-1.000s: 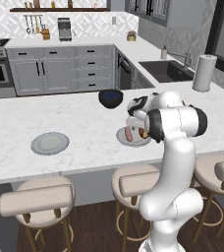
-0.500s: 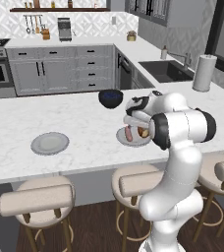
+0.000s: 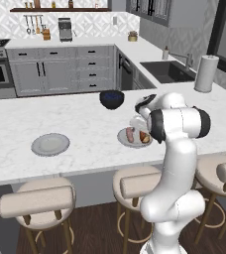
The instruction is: Place one bun and one sausage from the bowl on each plate.
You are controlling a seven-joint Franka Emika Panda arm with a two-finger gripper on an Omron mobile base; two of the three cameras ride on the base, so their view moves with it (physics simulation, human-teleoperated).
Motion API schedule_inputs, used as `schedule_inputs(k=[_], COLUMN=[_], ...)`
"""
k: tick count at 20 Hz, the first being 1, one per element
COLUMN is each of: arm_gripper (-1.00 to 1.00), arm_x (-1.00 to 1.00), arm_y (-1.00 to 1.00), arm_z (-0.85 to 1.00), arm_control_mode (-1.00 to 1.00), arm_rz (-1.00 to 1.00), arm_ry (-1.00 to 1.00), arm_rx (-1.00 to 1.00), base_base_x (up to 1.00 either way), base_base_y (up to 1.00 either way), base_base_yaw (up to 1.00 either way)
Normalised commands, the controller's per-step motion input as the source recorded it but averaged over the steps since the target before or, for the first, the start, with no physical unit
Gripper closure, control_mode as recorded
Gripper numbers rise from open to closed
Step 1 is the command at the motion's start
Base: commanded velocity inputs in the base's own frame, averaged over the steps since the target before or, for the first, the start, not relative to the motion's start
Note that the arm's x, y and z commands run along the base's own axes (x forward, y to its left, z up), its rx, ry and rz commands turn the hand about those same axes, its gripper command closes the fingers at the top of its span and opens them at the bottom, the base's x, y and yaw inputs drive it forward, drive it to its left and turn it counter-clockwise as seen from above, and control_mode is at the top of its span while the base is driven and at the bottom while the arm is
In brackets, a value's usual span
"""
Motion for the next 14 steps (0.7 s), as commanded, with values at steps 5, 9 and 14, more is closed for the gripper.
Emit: schedule_inputs(k=[5,9,14], arm_gripper=[-1.0,-1.0,-1.0], arm_x=[-0.24,-0.55,-0.32], arm_y=[-0.68,-0.19,0.07], arm_z=[-0.47,-0.17,0.01], arm_control_mode=[-1.0,-1.0,-1.0], arm_rz=[0.0,-0.04,-0.07], arm_ry=[0.02,0.0,-0.01], arm_rx=[0.17,0.0,-0.05], base_base_x=[0.0,0.0,0.0], base_base_y=[0.0,0.0,0.0], base_base_yaw=[0.0,0.0,0.0])
